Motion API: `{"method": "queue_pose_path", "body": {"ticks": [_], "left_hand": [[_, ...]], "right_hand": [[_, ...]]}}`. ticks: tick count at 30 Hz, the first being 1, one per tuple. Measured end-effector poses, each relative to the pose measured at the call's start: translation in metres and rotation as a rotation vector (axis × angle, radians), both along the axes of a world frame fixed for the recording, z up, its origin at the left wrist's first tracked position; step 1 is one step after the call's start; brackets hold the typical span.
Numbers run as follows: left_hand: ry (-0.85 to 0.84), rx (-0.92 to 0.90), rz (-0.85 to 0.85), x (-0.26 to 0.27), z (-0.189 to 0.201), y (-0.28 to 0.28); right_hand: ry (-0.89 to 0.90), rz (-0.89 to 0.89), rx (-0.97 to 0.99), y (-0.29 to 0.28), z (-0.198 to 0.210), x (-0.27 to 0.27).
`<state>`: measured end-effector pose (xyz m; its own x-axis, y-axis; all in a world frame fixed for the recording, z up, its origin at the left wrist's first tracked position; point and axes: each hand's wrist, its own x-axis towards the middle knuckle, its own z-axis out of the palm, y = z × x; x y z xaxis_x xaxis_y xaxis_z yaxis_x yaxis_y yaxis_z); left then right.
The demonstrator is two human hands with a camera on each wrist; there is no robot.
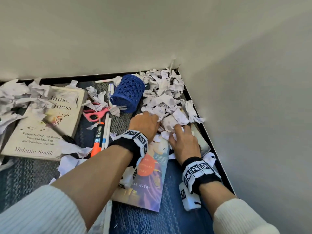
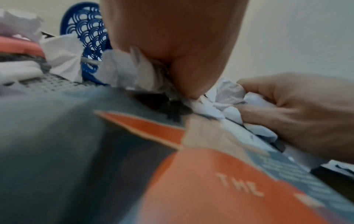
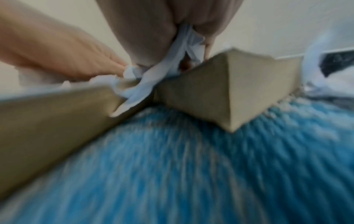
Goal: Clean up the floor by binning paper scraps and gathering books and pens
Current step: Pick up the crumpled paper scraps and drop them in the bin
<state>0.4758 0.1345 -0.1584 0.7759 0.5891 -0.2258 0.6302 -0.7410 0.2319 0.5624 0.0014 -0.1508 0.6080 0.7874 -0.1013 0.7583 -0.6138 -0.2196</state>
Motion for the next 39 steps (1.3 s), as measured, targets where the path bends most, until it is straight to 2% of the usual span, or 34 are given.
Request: {"method": "queue_pose_path", "body": {"ticks": [3, 5, 9, 11, 13, 16, 20, 24, 28, 31, 39], "left_hand": [[-0.082, -0.049, 0.076, -0.003, 0.002, 0.005], [-0.150, -0.052, 0.148, -0.006, 0.006, 0.011], [-0.166, 0.006, 0.133, -0.005, 0.017, 0.015], [-0.148, 0.016, 0.087, -0.004, 0.019, 0.013], [-0.063, 0.007, 0.016, -0.002, 0.018, 0.011], [0.032, 0.001, -0.135, -0.002, 0.013, 0.008], [-0.039, 0.009, -0.173, -0.009, 0.022, 0.004], [-0.073, -0.028, -0.161, -0.029, 0.038, -0.005], [-0.165, -0.087, -0.184, -0.051, 0.071, -0.012], [-0.238, -0.143, -0.210, -0.059, 0.103, -0.028], [-0.537, -0.290, -0.460, -0.088, 0.204, -0.118]], "right_hand": [[0.042, 0.001, 0.117, 0.004, 0.017, 0.016], [0.063, -0.094, 0.215, 0.007, 0.031, 0.029], [0.197, -0.319, 0.120, 0.021, 0.039, 0.059], [0.282, -0.293, -0.026, 0.026, 0.029, 0.066], [0.281, -0.235, -0.128, 0.028, 0.019, 0.061], [0.187, -0.185, -0.100, 0.027, 0.012, 0.042], [0.000, 0.001, -0.137, 0.016, 0.009, 0.009], [0.060, -0.069, -0.179, 0.000, 0.018, -0.003], [0.097, -0.206, -0.064, -0.024, 0.052, -0.018], [0.051, -0.262, 0.022, -0.046, 0.087, -0.036], [-0.107, -0.276, 0.021, -0.137, 0.216, -0.105]]}}
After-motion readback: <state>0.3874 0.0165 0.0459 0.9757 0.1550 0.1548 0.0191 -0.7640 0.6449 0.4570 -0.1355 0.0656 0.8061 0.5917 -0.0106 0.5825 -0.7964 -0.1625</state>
